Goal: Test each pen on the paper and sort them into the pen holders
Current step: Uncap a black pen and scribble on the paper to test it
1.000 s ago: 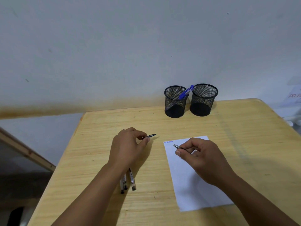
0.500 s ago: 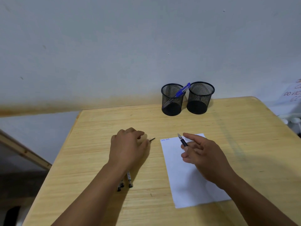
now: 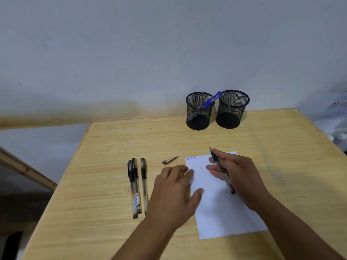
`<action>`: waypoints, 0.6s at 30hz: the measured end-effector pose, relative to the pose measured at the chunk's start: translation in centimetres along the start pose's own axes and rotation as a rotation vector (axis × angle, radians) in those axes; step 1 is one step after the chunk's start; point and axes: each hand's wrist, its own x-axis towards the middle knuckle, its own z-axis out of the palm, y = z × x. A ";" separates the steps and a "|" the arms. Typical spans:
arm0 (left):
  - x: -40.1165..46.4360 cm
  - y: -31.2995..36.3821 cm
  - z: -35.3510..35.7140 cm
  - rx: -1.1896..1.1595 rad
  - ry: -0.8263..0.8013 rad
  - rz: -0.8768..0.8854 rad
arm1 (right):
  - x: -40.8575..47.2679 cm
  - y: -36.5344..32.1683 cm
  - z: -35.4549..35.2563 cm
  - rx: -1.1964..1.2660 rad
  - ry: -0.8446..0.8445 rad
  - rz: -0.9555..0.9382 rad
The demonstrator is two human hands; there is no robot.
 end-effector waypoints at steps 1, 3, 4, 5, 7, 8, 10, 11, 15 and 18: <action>-0.1 0.0 0.1 0.004 -0.003 -0.006 | 0.1 -0.1 0.1 0.048 -0.026 0.024; -0.1 -0.1 0.2 0.009 -0.011 -0.015 | 0.3 0.2 0.1 0.065 -0.076 0.015; -0.1 -0.1 0.2 0.012 -0.009 -0.016 | 0.4 0.4 0.1 0.036 -0.095 -0.011; -0.1 0.0 0.2 0.013 -0.004 -0.016 | 0.5 0.6 0.1 -0.012 -0.109 -0.045; -0.2 0.1 0.2 0.011 0.007 -0.016 | 0.5 0.7 0.0 -0.121 -0.096 -0.128; -0.2 0.1 0.2 0.010 0.009 -0.016 | 0.5 0.7 0.0 -0.176 -0.069 -0.175; -0.1 0.2 0.2 0.014 0.016 -0.015 | 0.9 0.7 0.1 -0.241 0.016 -0.246; -0.1 0.2 0.3 0.013 0.018 -0.016 | 1.0 0.6 0.3 -0.222 0.061 -0.249; -0.1 0.1 0.4 0.006 0.022 -0.016 | 1.8 0.7 1.4 -0.357 0.151 -0.226; 0.0 0.1 0.5 -0.015 0.036 -0.016 | 2.3 0.9 1.8 -0.403 0.159 -0.224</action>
